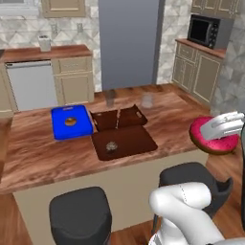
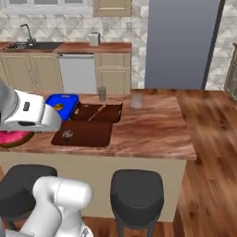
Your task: Take the cupcake and donut from the fridge and place them on the empty tray on the dining counter.
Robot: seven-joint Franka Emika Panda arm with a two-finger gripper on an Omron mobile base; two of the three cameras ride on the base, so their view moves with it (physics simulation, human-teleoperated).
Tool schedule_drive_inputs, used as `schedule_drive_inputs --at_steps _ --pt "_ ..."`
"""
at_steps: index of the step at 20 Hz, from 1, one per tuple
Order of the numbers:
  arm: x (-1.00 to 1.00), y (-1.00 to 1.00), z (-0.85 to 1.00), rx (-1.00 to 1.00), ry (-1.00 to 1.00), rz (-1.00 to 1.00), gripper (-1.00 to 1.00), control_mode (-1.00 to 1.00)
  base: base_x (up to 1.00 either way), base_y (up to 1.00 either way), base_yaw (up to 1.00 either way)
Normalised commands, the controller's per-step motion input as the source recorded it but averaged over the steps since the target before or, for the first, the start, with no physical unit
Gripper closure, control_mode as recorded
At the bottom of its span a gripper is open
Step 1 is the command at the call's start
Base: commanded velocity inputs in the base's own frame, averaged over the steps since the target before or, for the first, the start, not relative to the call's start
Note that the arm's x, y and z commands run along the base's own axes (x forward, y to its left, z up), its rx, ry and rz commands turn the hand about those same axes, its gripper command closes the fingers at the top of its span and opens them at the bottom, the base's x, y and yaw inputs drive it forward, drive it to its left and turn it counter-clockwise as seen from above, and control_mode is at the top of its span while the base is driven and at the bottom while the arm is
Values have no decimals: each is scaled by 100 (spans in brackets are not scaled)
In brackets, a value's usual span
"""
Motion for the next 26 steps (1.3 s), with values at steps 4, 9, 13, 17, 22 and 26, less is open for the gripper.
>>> schedule_drive_inputs --at_steps 4,9,13,17,22,26 --pt "0 0 0 0 0 0 100 100 100 58 -30" --pt "0 0 0 0 0 0 100 100 96 94 -54" --pt "0 0 0 0 0 0 100 100 86 60 -33" --pt "70 41 0 -5 24 -6 100 -100 20 12 -4" --pt "100 64 -25 -14 23 -9 100 -100 0 0 0" --pt "89 32 -65 0 0 -4 100 -100 0 0 0"
